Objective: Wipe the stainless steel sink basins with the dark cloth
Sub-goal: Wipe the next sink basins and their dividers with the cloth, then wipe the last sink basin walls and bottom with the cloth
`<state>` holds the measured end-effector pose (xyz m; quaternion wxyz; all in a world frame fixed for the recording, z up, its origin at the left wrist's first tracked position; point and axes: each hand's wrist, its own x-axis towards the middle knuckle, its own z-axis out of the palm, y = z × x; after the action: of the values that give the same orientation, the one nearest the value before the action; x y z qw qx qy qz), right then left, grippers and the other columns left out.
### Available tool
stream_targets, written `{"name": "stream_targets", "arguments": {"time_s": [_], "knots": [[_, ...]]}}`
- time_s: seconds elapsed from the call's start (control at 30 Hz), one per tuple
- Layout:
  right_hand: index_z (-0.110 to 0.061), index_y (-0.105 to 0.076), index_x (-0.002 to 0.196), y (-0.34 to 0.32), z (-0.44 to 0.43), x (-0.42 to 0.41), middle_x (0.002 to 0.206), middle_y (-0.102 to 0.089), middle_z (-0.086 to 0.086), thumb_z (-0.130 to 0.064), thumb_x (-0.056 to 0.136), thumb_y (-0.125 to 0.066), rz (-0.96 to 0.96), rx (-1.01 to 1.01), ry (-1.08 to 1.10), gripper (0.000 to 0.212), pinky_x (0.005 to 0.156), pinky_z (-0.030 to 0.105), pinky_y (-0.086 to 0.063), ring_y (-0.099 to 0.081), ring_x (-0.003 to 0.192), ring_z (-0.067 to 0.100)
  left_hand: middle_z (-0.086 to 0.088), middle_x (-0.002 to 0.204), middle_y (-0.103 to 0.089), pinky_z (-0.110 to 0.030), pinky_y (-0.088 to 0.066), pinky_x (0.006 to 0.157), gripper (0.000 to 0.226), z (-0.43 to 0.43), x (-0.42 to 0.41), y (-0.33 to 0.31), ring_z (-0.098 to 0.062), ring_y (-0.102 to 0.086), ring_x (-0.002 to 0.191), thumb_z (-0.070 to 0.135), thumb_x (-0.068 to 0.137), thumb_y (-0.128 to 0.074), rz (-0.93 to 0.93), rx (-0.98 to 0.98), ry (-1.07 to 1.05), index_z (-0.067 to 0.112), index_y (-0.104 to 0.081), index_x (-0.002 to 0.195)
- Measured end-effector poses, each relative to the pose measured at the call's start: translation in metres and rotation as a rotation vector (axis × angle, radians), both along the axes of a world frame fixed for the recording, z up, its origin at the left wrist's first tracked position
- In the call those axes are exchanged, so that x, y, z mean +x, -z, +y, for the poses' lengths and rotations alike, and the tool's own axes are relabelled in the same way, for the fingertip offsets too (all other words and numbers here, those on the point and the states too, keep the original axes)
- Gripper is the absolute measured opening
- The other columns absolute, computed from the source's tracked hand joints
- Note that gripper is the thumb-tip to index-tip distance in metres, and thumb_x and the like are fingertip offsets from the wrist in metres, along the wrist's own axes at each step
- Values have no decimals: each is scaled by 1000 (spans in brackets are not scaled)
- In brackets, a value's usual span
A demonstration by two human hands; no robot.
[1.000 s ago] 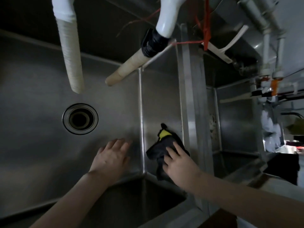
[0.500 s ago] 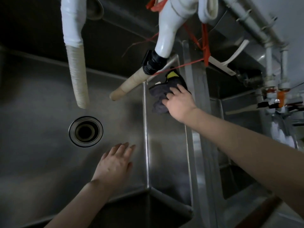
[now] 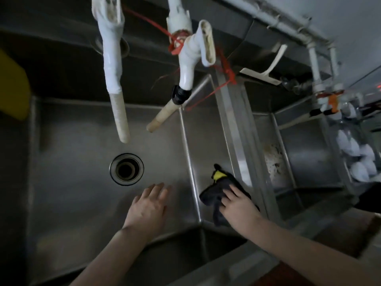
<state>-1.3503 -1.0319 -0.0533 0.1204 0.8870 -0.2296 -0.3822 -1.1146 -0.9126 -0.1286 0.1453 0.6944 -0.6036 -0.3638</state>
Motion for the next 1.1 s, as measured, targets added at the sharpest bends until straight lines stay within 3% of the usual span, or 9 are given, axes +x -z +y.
{"name": "stream_targets", "arguments": {"time_s": [0.17, 0.27, 0.33, 0.47, 0.6, 0.7, 0.83, 0.97, 1.1], "knots": [[-20, -64, 39, 3, 15, -9, 47, -60, 0, -22, 26, -91, -20, 44, 53, 30, 77, 40, -57, -62, 57, 25, 0, 150, -38, -42, -39, 104, 57, 11, 9, -25, -23, -35, 138, 32, 90, -51, -8, -8, 19, 26, -34, 145], [-20, -51, 30, 0, 10, -3, 37, -48, -4, -19, 24, -89, -56, 58, 57, 38, 71, 31, -43, -52, 46, 20, 1, 151, -35, -41, -37, 105, 57, 15, 10, -38, -22, -32, 140, 32, 92, -48, -32, -3, 38, 26, -31, 146], [-22, -49, 29, -4, 10, 3, 37, -47, -4, -20, 25, -88, -65, 60, 58, 39, 66, 32, -45, -52, 46, 20, 3, 154, -28, -38, -33, 109, 56, 18, 8, -44, -19, -25, 142, 33, 95, -43, -62, 13, 53, 28, -24, 148], [-19, -61, 41, -18, 9, 16, 48, -56, 1, -16, 41, -84, -122, 3, -50, 24, 74, 37, -38, -57, 57, 26, 5, 154, -25, -35, -30, 111, 56, 21, -7, -57, -16, -22, 142, 33, 96, -40, -103, 26, 44, 28, -20, 148], [-20, -68, 57, -36, -5, 10, 64, -63, 1, -14, 63, -71, -319, -18, -184, 8, 87, 42, -49, -61, 76, 28, 5, 154, -27, -35, -32, 109, 56, 15, -37, -62, -16, -25, 141, 32, 95, -41, -118, 38, 9, 28, -22, 147], [-22, -70, 66, -41, -24, -9, 75, -65, 0, -15, 77, -48, -469, -61, -207, 24, 98, 46, -43, -61, 93, 29, 4, 153, -30, -36, -36, 107, 57, -2, -68, -69, -19, -29, 138, 30, 93, -44, -132, 10, -40, 27, -24, 147], [-22, -73, 86, -51, -54, -50, 96, -68, 1, -20, 80, -60, -593, -102, -190, 15, 97, 47, -38, -56, 111, 30, 3, 149, -36, -39, -40, 104, 56, -32, -118, -85, -21, -36, 134, 27, 93, -47, -160, -81, -79, 25, -28, 146], [-20, -74, 93, -57, -75, -87, 99, -69, 3, -19, 84, -39, -720, -76, -198, 37, 92, 44, -44, -59, 109, 31, 2, 147, -38, -40, -40, 103, 55, -58, -165, -101, -22, -37, 132, 26, 93, -48, -198, -123, -105, 24, -29, 145], [-20, -75, 92, -53, -91, -117, 97, -70, 2, -19, 84, -41, -824, -100, -175, 35, 92, 42, -40, -59, 108, 29, 1, 147, -39, -40, -40, 105, 55, -75, -192, -113, -21, -37, 133, 25, 93, -50, -206, -142, -130, 24, -32, 144]]}}
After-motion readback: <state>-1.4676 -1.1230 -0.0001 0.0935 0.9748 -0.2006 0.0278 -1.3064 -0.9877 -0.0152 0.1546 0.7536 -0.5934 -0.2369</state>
